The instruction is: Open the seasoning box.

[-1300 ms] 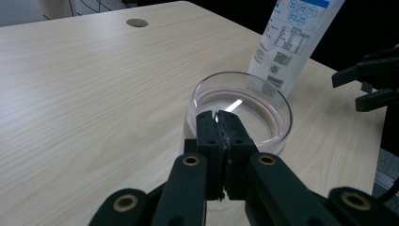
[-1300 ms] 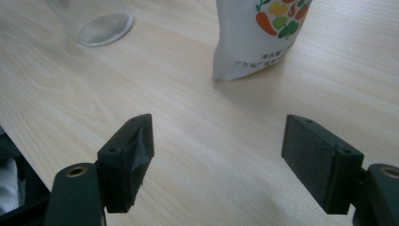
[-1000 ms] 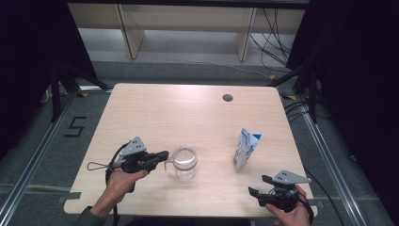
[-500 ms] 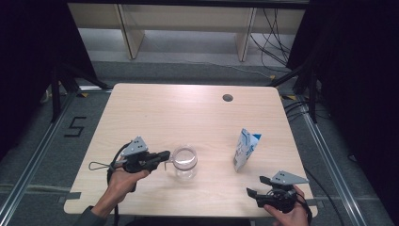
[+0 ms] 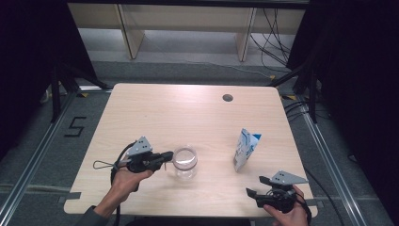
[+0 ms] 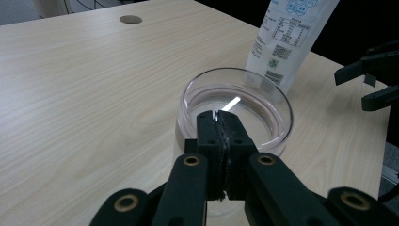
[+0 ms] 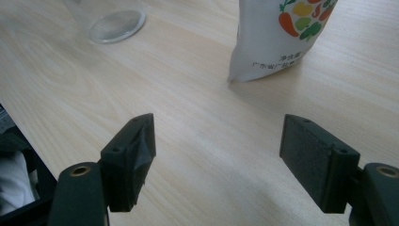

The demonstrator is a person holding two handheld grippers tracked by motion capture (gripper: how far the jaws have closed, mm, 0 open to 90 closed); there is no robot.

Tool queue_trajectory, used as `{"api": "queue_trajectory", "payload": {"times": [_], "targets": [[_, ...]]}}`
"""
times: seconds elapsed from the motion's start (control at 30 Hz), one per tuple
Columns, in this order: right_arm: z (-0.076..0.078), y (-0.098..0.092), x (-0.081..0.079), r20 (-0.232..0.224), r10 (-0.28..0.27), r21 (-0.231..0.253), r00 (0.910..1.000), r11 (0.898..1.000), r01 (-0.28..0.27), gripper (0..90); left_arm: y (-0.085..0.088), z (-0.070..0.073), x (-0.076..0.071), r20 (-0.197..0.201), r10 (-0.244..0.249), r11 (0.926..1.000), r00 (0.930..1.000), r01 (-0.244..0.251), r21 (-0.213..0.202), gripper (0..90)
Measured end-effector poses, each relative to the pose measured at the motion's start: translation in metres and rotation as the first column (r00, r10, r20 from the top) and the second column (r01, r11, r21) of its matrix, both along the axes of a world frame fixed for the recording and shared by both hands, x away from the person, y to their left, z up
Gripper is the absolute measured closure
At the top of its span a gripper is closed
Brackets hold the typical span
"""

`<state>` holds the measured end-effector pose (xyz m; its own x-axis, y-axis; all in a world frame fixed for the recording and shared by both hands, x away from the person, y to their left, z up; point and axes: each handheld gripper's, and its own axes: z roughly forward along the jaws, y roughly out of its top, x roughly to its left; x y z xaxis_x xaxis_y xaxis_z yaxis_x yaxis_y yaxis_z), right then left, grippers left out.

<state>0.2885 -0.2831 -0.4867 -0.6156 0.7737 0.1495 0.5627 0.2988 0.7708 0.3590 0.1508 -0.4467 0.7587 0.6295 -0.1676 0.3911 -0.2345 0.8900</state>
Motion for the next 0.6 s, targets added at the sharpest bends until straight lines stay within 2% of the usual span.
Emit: {"api": "queue_trajectory", "payload": {"times": [0.1,0.43,0.47,0.53,0.6], "targets": [[0.0001,0.0007,-0.0005,-0.017,0.001,0.004,0.9999,1.0,-0.001,28.4,0.0015,-0.0003,0.0006,0.0,0.0,1.0,1.0,0.0,-0.006,87.9],[0.0004,0.0003,-0.0005,-0.02,0.003,-0.005,0.9998,1.0,-0.004,28.5,0.0037,-0.0008,0.0002,0.007,0.01,0.9999,0.9999,-0.01,-0.006,88.1],[-0.0001,-0.0011,0.0015,0.01,0.019,-0.017,0.9998,1.0,-0.019,30.3,0.0038,-0.0007,-0.0003,0.006,0.012,0.9999,0.9999,-0.012,-0.007,88.1],[-0.0005,0.0,0.0013,0.021,0.029,-0.008,0.9994,1.0,-0.029,32.3,0.0042,-0.0006,-0.0008,0.007,0.009,0.9999,0.9999,-0.009,-0.004,88.2],[0.0005,0.0016,0.0005,0.031,0.042,-0.004,0.9987,0.999,-0.042,38.9,0.0046,-0.0009,-0.0009,0.008,0.005,1.0,1.0,-0.005,-0.009,88.2]]}}
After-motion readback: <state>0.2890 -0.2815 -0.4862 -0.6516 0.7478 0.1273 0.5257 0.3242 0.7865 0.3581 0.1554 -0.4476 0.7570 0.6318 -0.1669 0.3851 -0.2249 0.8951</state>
